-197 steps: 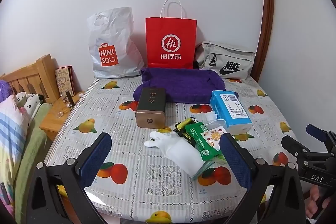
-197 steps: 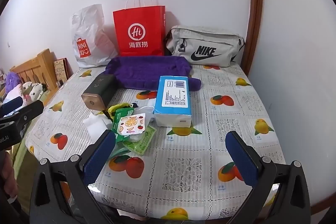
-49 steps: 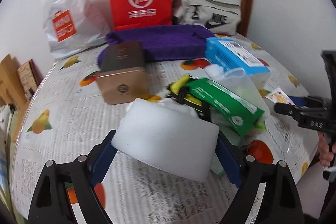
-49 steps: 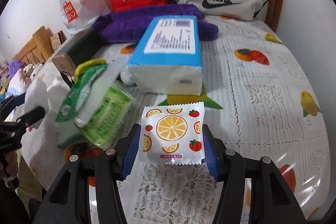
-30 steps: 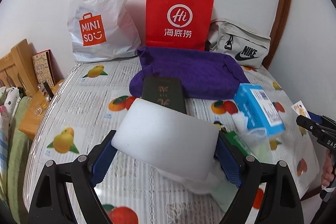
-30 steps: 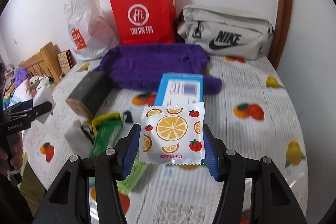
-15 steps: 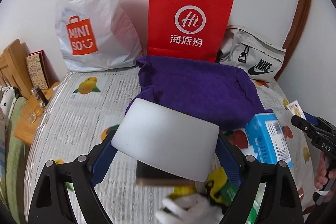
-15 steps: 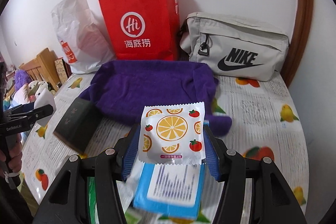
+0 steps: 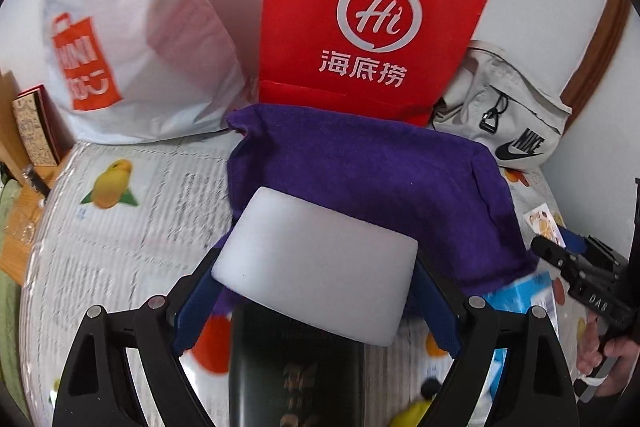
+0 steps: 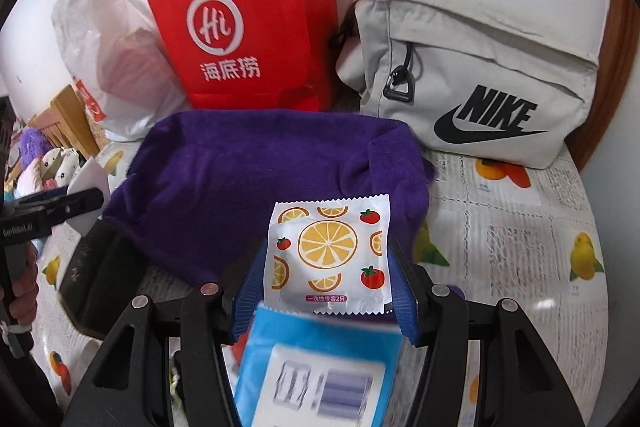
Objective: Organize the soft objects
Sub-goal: 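Carry the sachet with the right gripper onto the purple towel and release while left places the foam block there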
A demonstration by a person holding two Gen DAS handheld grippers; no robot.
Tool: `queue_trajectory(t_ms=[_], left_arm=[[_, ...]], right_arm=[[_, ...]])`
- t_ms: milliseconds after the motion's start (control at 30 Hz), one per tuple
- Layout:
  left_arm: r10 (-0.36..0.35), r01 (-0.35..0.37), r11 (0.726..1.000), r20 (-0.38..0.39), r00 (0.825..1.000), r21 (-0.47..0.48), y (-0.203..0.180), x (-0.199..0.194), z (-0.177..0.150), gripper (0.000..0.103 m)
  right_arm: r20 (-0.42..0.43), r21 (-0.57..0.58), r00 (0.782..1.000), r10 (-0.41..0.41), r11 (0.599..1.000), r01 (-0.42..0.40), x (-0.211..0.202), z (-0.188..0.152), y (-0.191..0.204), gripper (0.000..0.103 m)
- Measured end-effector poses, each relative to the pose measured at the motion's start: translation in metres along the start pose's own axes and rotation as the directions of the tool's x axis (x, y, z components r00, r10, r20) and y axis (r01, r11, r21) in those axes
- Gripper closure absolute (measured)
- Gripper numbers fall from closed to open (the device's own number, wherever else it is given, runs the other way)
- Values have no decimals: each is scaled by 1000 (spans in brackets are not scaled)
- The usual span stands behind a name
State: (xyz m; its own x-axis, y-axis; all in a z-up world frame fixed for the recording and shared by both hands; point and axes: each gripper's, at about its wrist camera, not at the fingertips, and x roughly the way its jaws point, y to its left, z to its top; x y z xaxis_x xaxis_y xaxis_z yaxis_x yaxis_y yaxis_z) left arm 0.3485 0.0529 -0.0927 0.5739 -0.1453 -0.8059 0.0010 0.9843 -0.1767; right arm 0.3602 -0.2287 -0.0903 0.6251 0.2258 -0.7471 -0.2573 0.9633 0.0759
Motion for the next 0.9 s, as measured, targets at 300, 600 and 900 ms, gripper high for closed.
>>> queue_trajectory(t_ms=[300, 600, 900], left_arm=[[1, 0, 1000, -64, 998, 14, -13, 54, 40, 14], [-7, 4, 1000, -107, 994, -25, -15, 93, 68, 14], [14, -18, 999, -143, 990, -31, -11, 109, 78, 13]], right_arm=[[-75, -51, 997, -10, 999, 6, 40, 12, 0, 46], [-161, -41, 987, 16, 999, -22, 76, 23, -8, 46], [-187, -40, 982, 40, 998, -49, 89, 28, -7, 27]])
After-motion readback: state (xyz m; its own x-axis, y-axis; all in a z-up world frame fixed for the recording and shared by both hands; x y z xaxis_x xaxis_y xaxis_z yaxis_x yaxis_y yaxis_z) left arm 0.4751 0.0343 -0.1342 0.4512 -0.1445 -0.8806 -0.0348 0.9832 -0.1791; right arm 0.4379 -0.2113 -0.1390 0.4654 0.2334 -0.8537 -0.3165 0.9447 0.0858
